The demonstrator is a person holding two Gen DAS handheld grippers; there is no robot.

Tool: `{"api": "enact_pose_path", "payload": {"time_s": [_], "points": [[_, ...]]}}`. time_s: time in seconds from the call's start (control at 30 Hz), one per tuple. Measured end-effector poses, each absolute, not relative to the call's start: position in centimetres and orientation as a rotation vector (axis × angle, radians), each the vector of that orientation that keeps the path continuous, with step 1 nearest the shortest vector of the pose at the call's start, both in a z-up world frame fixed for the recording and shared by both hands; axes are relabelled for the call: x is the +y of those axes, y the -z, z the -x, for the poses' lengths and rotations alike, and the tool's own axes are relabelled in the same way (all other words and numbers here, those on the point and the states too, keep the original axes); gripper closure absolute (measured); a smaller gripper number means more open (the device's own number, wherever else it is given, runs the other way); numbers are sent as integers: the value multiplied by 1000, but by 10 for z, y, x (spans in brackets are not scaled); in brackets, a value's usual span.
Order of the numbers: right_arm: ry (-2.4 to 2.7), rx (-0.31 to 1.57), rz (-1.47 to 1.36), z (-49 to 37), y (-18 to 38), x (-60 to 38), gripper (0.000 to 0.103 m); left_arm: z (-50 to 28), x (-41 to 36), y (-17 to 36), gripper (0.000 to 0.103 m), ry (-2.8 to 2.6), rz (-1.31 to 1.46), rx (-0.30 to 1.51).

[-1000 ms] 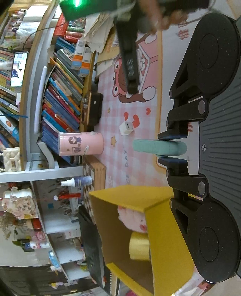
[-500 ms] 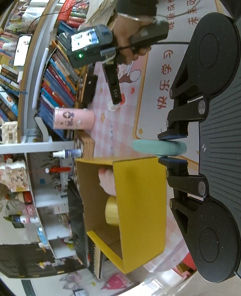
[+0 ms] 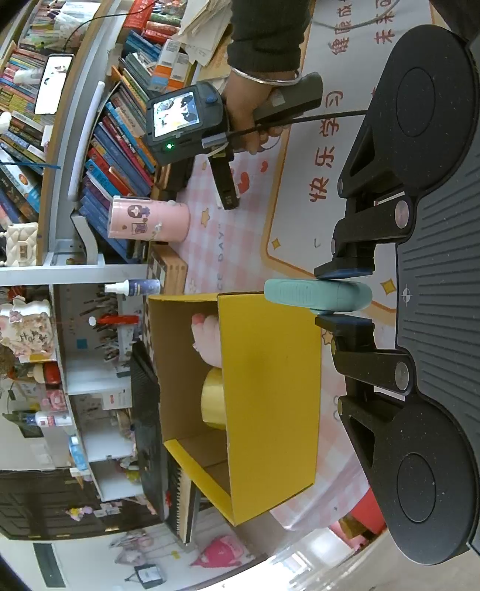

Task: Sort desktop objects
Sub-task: 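Lower the right tool onto the white charger plug and close on it, then carry the hair clip with the left tool while the right tool carries the plug to the yellow box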

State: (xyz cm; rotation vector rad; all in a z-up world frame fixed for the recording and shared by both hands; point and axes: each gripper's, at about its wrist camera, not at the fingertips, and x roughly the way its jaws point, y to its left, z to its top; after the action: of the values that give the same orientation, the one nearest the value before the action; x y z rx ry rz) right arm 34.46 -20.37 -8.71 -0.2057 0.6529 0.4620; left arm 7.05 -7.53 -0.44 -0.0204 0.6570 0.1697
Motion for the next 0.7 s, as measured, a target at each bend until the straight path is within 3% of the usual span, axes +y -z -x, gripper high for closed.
{"api": "enact_pose_path", "payload": {"time_s": [0.7], "points": [[-470, 654, 44, -235, 17, -234, 79, -58, -62, -3, 85, -35, 56, 572]]}}
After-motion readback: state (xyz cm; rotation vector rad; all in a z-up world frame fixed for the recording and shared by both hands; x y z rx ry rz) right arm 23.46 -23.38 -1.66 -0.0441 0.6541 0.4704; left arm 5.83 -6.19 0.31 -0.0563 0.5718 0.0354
